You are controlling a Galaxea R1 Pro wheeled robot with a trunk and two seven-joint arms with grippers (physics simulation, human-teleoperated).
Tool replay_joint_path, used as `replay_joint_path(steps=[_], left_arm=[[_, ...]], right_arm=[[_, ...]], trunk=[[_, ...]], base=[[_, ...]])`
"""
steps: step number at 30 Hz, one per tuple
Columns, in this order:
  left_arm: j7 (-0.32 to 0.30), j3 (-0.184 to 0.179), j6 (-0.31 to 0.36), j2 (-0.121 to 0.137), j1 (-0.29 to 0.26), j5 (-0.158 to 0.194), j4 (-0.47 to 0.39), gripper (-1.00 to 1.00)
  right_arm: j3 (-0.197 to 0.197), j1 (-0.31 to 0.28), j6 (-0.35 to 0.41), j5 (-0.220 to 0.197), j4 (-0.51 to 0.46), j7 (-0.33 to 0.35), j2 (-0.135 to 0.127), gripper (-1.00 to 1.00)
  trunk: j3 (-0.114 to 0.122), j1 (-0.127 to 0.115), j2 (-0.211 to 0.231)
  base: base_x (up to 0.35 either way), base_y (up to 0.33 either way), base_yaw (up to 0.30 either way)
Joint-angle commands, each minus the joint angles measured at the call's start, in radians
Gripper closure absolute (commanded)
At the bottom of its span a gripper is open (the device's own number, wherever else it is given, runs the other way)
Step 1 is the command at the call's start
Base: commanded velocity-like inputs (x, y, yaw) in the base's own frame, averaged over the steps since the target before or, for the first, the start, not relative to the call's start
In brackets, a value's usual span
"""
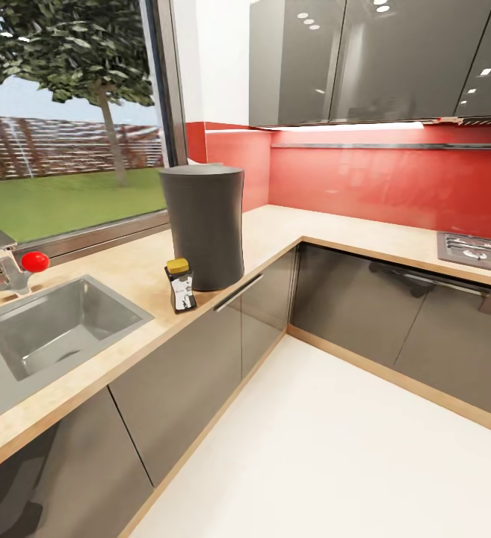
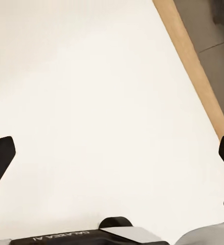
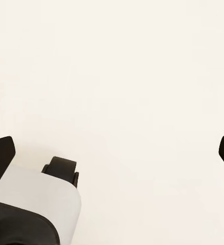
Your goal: Set up a coffee station on the kitchen countertop: keep the coffee maker on the countertop, move the bottle of coffee from the kitchen shelf to the counter next to the coffee maker, place a paper coffee filter on top of the coffee maker, put the saucer next to the coffee maker with the coffee cup on the saucer, and place the electric kettle next to the coffee maker.
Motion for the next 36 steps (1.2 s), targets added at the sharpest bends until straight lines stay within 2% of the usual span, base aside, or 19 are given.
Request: replay_joint_path(steps=[1, 6, 31, 36], left_arm=[[0.0, 0.002, -0.007, 0.001, 0.0, 0.007, 0.005, -1.0], [-0.004, 0.041, -0.007, 0.001, 0.0, 0.006, 0.015, -1.0], [-0.004, 0.046, -0.006, 0.001, 0.0, 0.006, 0.018, -1.0], [-0.003, 0.046, -0.006, 0.001, 0.0, 0.006, 0.018, -1.0]], right_arm=[[0.004, 0.0, -0.003, 0.0, 0.001, 0.0, 0.0, -1.0], [0.005, 0.0, -0.003, 0.0, 0.001, 0.0, -0.001, -1.0], [0.004, 0.0, -0.003, 0.0, 0.002, 0.0, 0.0, -1.0], [0.004, 0.0, -0.003, 0.0, 0.002, 0.0, 0.0, -1.0]], trunk=[[-0.001, 0.0, 0.0], [-0.001, 0.0, 0.0], [-0.001, 0.0, 0.0], [-0.001, 0.0, 0.0]], base=[[0.0, 0.0, 0.0], [0.0, 0.0, 0.0], [0.0, 0.0, 0.0], [0.0, 0.0, 0.119]])
